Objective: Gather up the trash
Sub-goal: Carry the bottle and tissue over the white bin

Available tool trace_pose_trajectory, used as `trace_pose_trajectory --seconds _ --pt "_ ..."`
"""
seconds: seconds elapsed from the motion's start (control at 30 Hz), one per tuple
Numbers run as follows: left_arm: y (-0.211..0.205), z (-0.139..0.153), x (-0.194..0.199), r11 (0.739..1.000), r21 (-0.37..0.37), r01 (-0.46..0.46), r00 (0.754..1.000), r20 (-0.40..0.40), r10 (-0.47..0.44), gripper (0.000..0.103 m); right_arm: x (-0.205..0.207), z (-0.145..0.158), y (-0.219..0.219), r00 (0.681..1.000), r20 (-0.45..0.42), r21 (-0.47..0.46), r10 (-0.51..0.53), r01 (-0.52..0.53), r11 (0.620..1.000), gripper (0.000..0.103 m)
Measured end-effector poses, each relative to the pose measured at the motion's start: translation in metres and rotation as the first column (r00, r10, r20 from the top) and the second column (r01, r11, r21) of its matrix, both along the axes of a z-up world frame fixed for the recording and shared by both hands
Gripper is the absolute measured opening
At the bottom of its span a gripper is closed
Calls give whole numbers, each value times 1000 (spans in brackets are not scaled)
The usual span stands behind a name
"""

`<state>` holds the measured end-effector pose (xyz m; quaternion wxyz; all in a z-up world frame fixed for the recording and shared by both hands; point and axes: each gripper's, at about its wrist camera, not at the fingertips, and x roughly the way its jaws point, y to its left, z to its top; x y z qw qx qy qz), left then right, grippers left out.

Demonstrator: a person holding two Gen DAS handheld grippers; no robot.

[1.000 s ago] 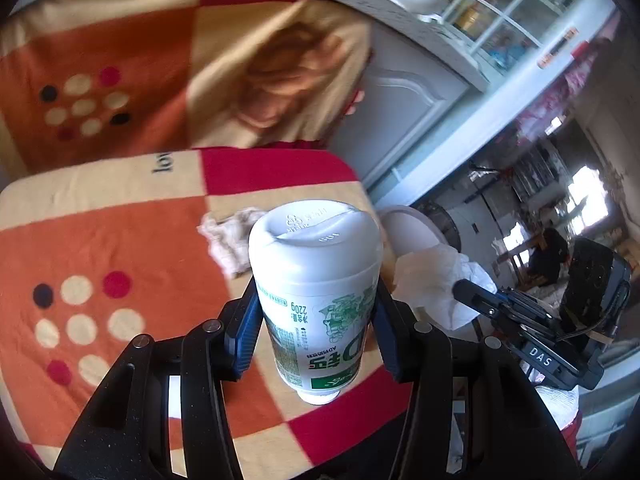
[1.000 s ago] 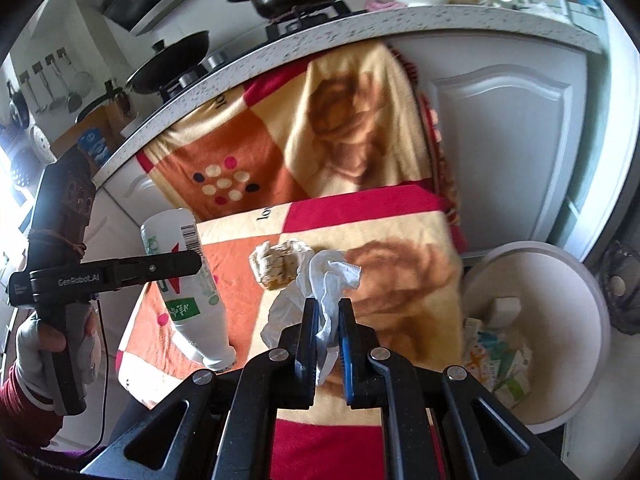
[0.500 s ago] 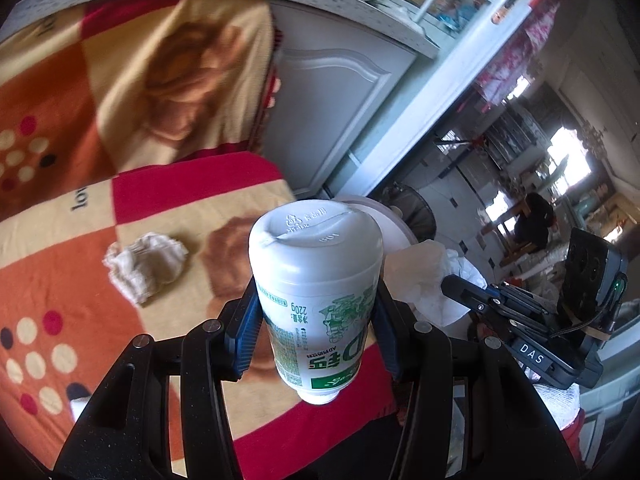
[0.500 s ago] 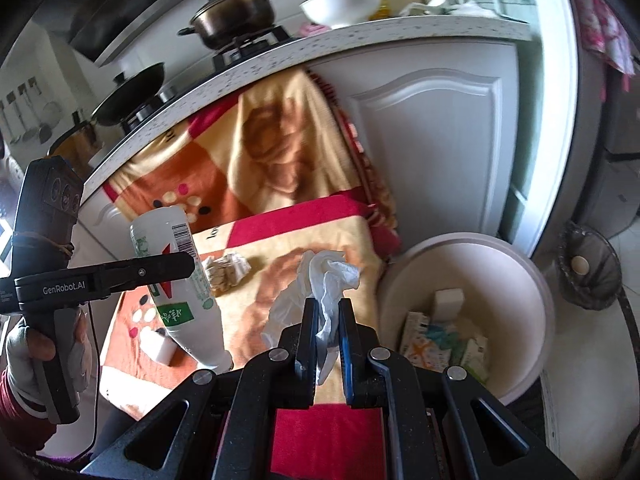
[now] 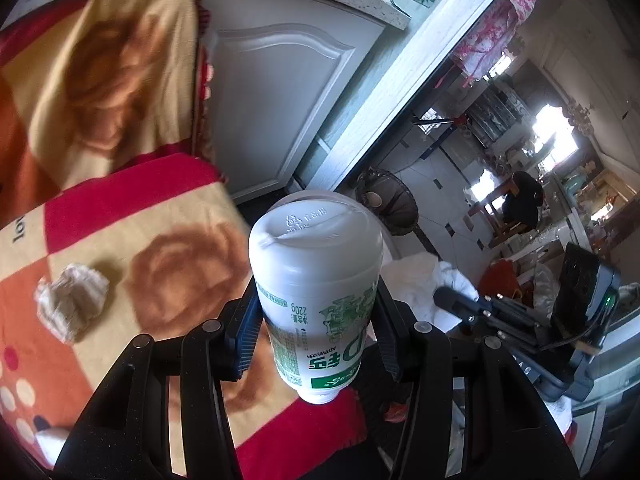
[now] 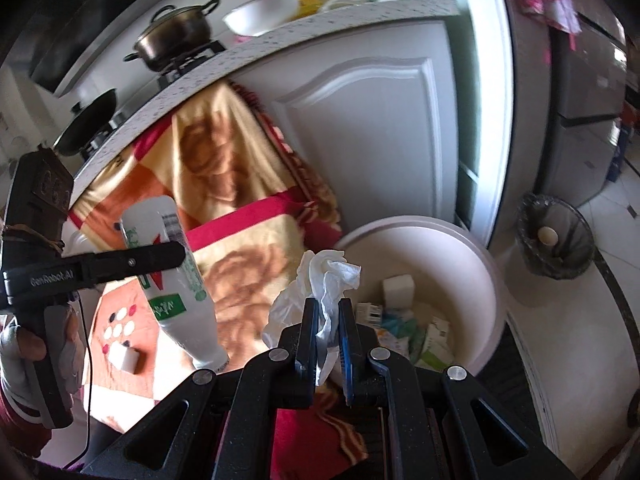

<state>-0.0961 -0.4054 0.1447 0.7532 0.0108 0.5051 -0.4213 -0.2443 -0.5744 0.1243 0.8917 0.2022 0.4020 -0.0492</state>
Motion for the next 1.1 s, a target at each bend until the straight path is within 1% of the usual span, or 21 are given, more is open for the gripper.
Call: trace_pose_trajectory --seconds 0.17,0.3,0.53,0.83,1.0,1.1 --pt "-30 -12 6 1000 1 8 1000 -6 -8 48 -2 -19 -21 998 -45 -8 -51 51 999 9" --pt "-51 -24 7 1000 4 12 1000 -10 -12 48 0 -37 -35 993 -81 5 -83 84 996 9" --pt "-82 -49 6 999 35 26 1000 5 -27 48 1 -66 -53 983 -133 26 -129 134 991 9" --pt "-97 -72 11 998 67 19 1000 -1 -19 48 8 -86 -59 975 -175 30 -138 145 989 9" --pt "-101 -84 14 997 75 7 1000 -26 -5 48 13 -98 -59 969 -209 34 -133 143 989 9" --pt "-102 -87 14 997 77 5 999 -34 -3 48 16 -106 -60 961 -232 17 -148 156 988 9"
